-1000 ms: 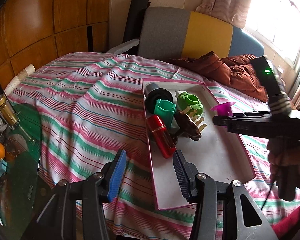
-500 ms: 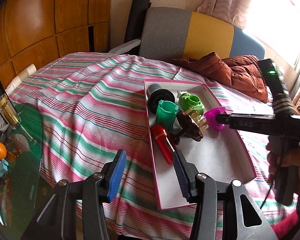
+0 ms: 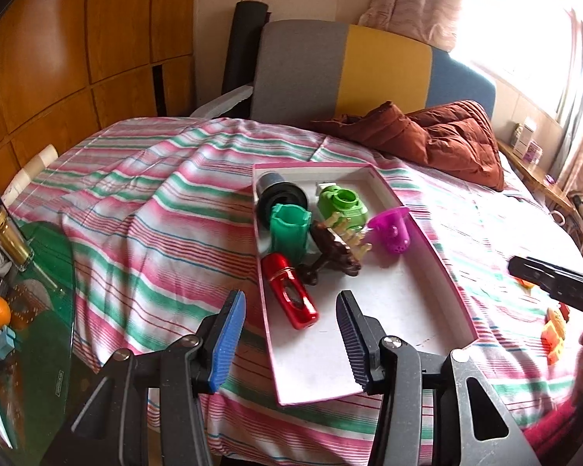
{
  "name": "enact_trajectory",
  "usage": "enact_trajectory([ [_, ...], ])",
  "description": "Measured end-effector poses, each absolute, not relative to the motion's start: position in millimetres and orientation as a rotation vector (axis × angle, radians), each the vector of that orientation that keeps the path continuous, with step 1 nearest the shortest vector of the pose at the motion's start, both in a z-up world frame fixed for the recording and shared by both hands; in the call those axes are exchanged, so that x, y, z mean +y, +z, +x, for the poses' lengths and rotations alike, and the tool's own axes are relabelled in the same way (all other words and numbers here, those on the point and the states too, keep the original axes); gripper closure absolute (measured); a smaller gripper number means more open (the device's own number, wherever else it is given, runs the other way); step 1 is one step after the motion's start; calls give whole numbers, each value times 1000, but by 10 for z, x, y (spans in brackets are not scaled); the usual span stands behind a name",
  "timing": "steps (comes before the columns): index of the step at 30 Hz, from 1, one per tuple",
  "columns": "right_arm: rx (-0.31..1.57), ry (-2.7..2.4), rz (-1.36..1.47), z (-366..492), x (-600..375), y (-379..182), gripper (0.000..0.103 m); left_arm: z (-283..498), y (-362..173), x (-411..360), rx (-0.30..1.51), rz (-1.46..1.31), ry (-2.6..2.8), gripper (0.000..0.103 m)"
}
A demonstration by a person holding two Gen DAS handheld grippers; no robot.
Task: Organize rigid objects
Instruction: 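Withdraw both tools from the tray toward the remaining toys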
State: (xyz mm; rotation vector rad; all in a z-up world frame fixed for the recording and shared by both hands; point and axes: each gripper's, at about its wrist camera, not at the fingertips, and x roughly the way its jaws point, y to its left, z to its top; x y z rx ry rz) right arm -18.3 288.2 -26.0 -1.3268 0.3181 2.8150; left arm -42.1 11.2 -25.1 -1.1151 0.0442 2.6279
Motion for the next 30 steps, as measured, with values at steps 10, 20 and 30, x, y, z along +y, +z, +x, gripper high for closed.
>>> enact_trajectory([
  [10,439,2649,-1163,449,3679,-138,58,-351,-223,328,95,-1095,2587,53],
  [20,550,2501,-1004,982,4323,-14,58,-313,-232,551,150,-1078,2535,53],
  [30,869,2424,-817,1403,4766,-86,58,-230,-179,1101,236,-1016,2375,53],
])
